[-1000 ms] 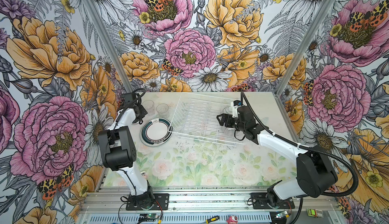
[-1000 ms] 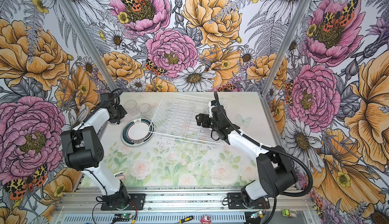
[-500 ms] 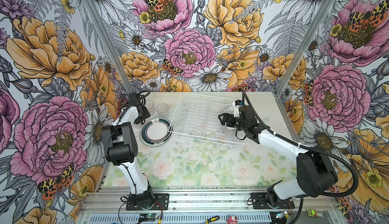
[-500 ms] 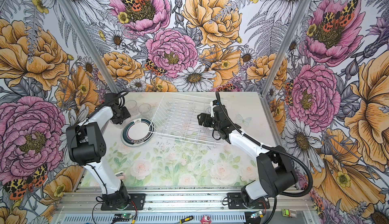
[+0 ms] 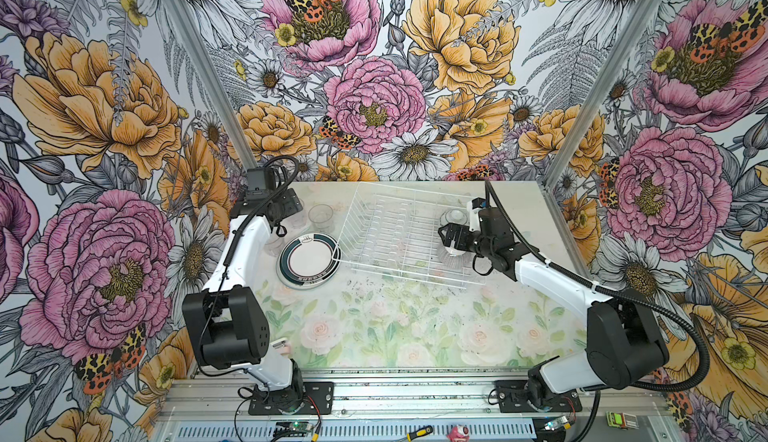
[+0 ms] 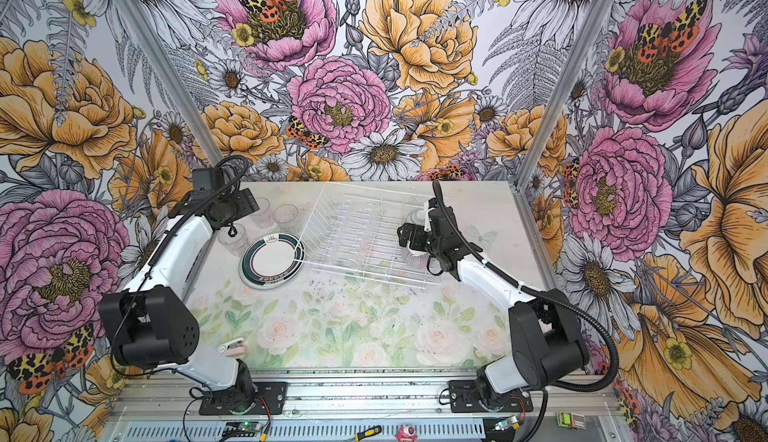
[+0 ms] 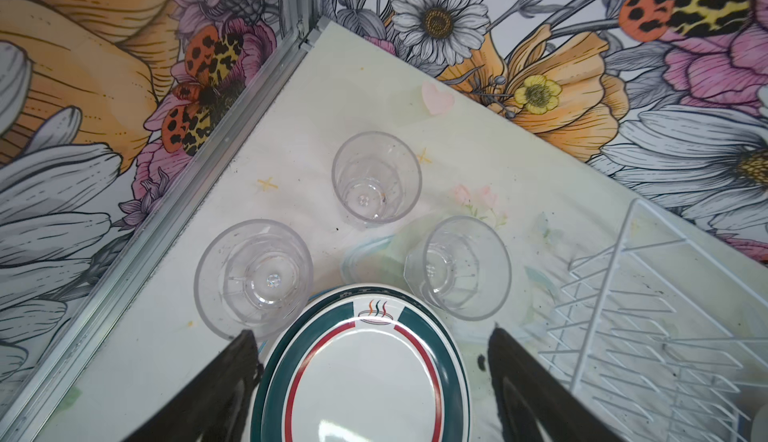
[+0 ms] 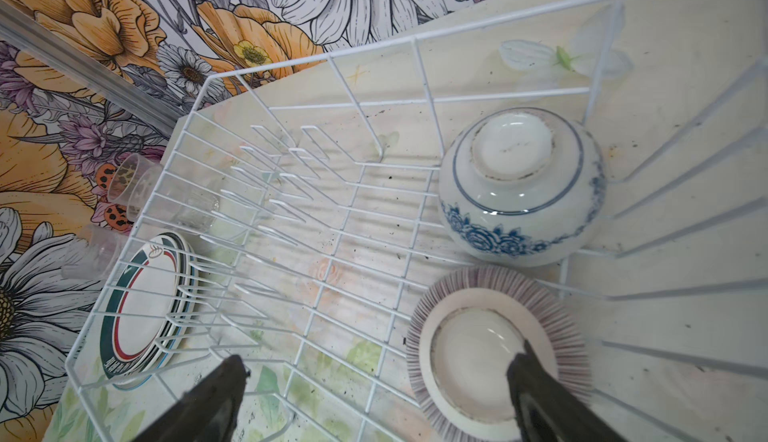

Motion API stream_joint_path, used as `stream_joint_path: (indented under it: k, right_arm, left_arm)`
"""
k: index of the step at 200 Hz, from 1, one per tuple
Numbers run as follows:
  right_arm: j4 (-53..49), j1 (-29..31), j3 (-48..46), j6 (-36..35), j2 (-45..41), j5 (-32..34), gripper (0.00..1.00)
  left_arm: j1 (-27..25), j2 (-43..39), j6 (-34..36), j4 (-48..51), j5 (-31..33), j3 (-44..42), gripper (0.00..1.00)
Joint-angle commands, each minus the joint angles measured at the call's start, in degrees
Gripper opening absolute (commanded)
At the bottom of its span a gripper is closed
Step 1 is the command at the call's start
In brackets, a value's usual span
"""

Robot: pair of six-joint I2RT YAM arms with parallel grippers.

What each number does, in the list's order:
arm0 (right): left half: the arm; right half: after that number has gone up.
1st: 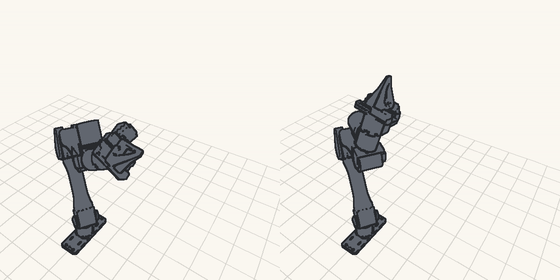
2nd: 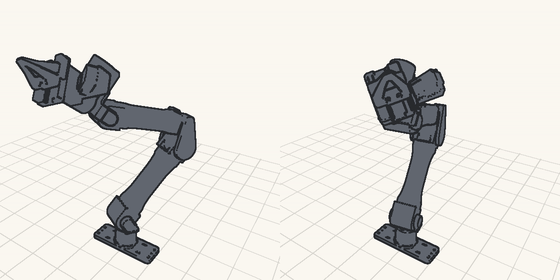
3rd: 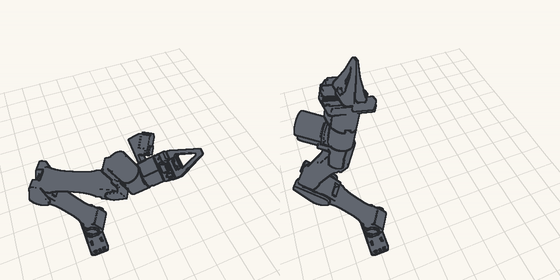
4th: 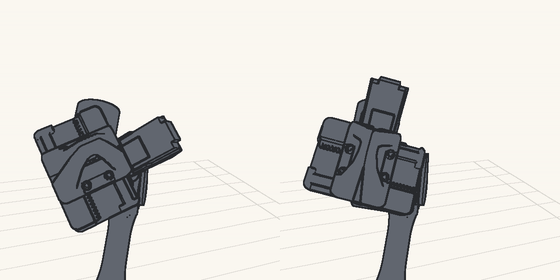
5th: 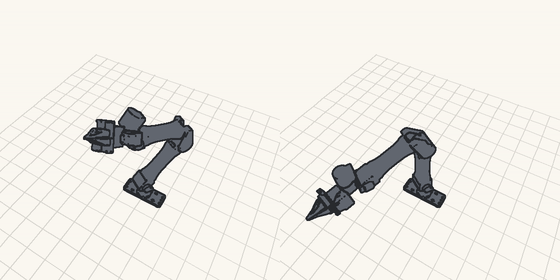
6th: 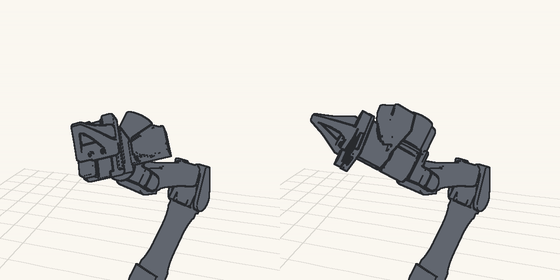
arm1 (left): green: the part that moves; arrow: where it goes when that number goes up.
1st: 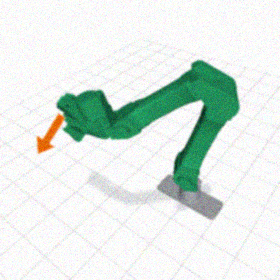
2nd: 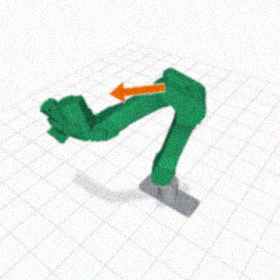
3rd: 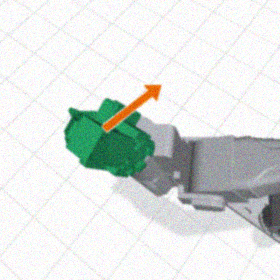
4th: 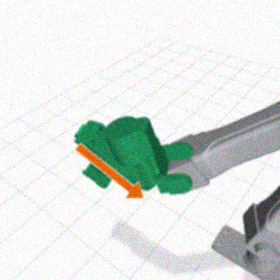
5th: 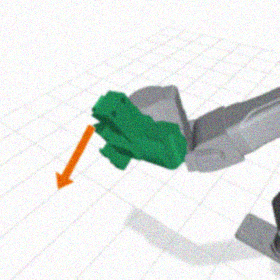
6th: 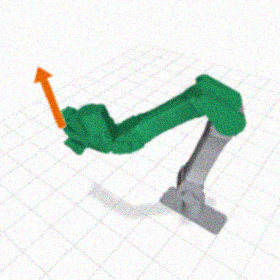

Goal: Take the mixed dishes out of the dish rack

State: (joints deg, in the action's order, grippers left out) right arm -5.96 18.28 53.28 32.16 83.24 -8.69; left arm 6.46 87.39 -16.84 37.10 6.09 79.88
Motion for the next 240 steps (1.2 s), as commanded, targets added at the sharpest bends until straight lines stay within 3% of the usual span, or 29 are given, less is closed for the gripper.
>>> stream_joint_path:
  k: [1, 16, 49, 101, 125, 142, 176, 240]
  right_arm:
    - [-1.28, -3.33, 0.0, -0.62, -5.13, 1.07, 0.99]
    - [-1.87, -5.01, -0.41, -0.3, -7.08, 1.67, 0.99]
    - [-3.51, -6.55, -0.59, 0.06, -9.62, 3.03, 0.99]
    - [-5.13, -6.93, -2.72, 1.32, -9.33, 3.13, 0.96]
    - [-6.72, -6.93, -4.45, 1.45, -8.76, 2.34, 0.91]
    - [-7.8, -6.9, -5.26, 1.57, -8.63, 2.4, 0.85]
    - [-10.38, -6.87, -4.42, 0.56, -7.13, 0.27, 0.74]
    - [-12.41, -6.94, -4.58, -3.69, -4.12, 6.7, 0.6]
  left_arm:
    - [-1.27, -5.27, 1.17, -1.57, 2.79, -3.13, 0.94]
    - [-3.0, -9.39, 0.83, -3.63, 3.56, -5.17, 0.99]
    - [-6.48, -16.49, -1.4, -9.46, 0.99, -10.69, 0.99]
    - [-15.46, -20.26, -4.29, -13.21, -4.14, -15.75, 0.99]
    - [-20.27, -21.3, -7.76, -20.1, -10.04, -19.27, 0.99]
    - [-21.92, -20.67, -10.09, -23.8, -14.62, -19.55, 0.99]
    - [-27.04, -18.21, -10.75, -27.51, -14.48, -17.87, 0.99]
    - [-36.5, -3.79, -11.38, -30.18, -16.09, -9.1, 0.99]
